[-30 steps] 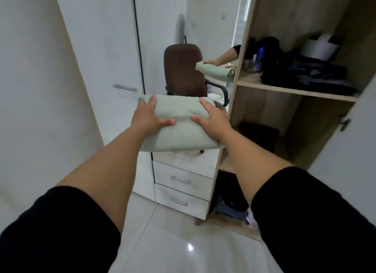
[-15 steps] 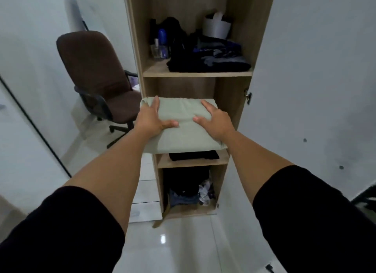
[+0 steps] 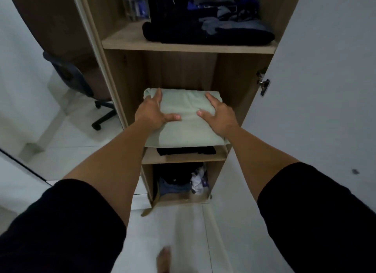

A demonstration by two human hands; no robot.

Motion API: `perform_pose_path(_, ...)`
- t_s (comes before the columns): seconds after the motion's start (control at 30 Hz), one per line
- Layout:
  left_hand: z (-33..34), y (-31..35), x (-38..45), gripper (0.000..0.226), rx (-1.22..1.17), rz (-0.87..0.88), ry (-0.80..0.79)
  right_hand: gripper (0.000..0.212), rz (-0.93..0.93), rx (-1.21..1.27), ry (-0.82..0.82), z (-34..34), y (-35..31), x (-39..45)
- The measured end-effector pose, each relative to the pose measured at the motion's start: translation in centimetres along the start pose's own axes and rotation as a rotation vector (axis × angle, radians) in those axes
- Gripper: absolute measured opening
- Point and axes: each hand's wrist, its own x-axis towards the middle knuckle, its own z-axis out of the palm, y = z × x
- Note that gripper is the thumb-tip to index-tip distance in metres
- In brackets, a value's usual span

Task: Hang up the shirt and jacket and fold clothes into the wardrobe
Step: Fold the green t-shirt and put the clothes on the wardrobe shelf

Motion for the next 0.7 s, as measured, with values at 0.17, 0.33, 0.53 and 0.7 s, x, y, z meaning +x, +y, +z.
perform_pose_path(0.17, 5.2, -2.7, 5.6, 0.11, -0.005, -0.004, -0.022, 0.069, 0.03, -0.015, 0.0, 4.1, 3.8, 4.6)
perform_pose_path(0.33, 10.9, -6.3, 11.8, 0.112, 0.014, -0.02, -0.038, 0.07, 0.07, -0.043, -0.017, 9.5, 8.4, 9.5)
perform_pose_path(0.53, 18.3, -11.5, 17.8, 0.114, 0.015, -0.019, -0.05, 0.069, 0.111, -0.049, -0.017, 17.1, 13.9, 14.0)
perform_pose_path(0.7, 25.0, -16.0, 19.8, 0.118, -0.017, -0.082, -0.126, 0.07, 0.149, -0.105, -0.094, 23.7, 19.2, 15.5)
